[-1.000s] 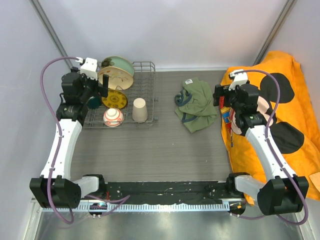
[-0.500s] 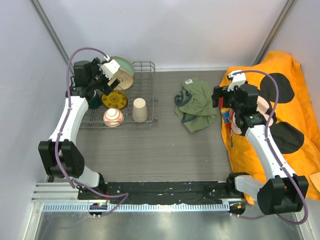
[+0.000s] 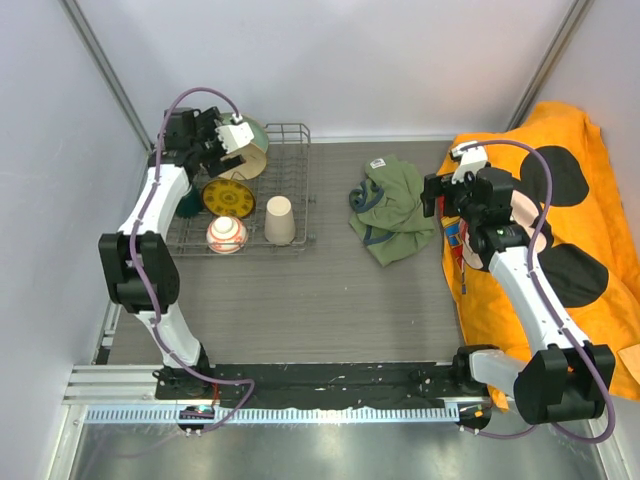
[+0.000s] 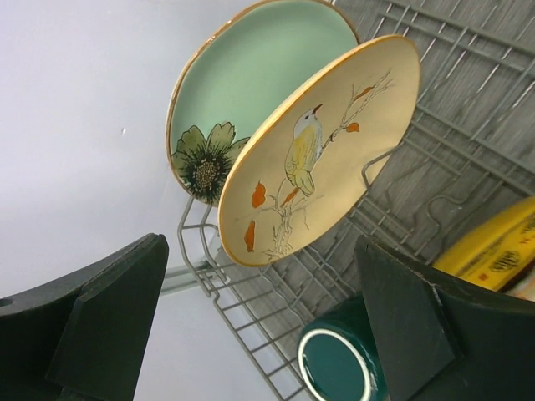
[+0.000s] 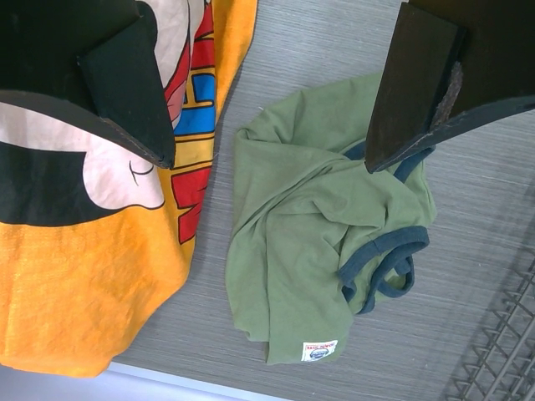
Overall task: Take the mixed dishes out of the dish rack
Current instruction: Pick up the plate from the dish rack.
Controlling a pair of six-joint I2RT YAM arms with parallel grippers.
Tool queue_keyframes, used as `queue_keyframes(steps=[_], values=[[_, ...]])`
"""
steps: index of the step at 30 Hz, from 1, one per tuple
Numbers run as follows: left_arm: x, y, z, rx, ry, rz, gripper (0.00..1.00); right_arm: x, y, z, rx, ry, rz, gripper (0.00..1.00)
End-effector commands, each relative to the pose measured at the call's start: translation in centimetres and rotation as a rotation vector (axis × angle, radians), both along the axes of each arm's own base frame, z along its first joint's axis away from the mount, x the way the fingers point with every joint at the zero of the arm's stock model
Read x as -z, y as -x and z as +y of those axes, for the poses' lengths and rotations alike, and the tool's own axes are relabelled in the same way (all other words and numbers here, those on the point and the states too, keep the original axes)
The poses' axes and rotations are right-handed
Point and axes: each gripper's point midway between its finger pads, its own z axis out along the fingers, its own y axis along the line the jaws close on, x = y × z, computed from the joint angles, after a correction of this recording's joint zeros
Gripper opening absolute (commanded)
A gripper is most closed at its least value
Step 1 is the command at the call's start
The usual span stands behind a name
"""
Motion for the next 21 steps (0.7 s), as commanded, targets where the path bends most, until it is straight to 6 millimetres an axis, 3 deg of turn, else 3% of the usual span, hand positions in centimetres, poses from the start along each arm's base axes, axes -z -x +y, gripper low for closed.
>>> queue_keyframes(steps=[1,6,11,21], values=[[-2.0,-2.4,0.7,0.022,-0.082,-0.091,1.00,-1.4,-0.6,0.1,-0.016,0.006,-0.045,1.00],[-0.4,-4.5,1.1,0.056,-0.166,-0.080,0.98,-1.0,-0.8,0.1,-0.013,0.012,-0.033,0.99],[-0.3,-6.1,1.2,0.065,-0.187,-0.078,0.95,-0.3,-1.0,0.0,-0.013,0.024,-0.015,0.99],[2.4,-6.6,0.9,0.127,-0.237,-0.011,0.78,1.2,-1.6,-0.2,-0.010,0.040,0.021,0.99]])
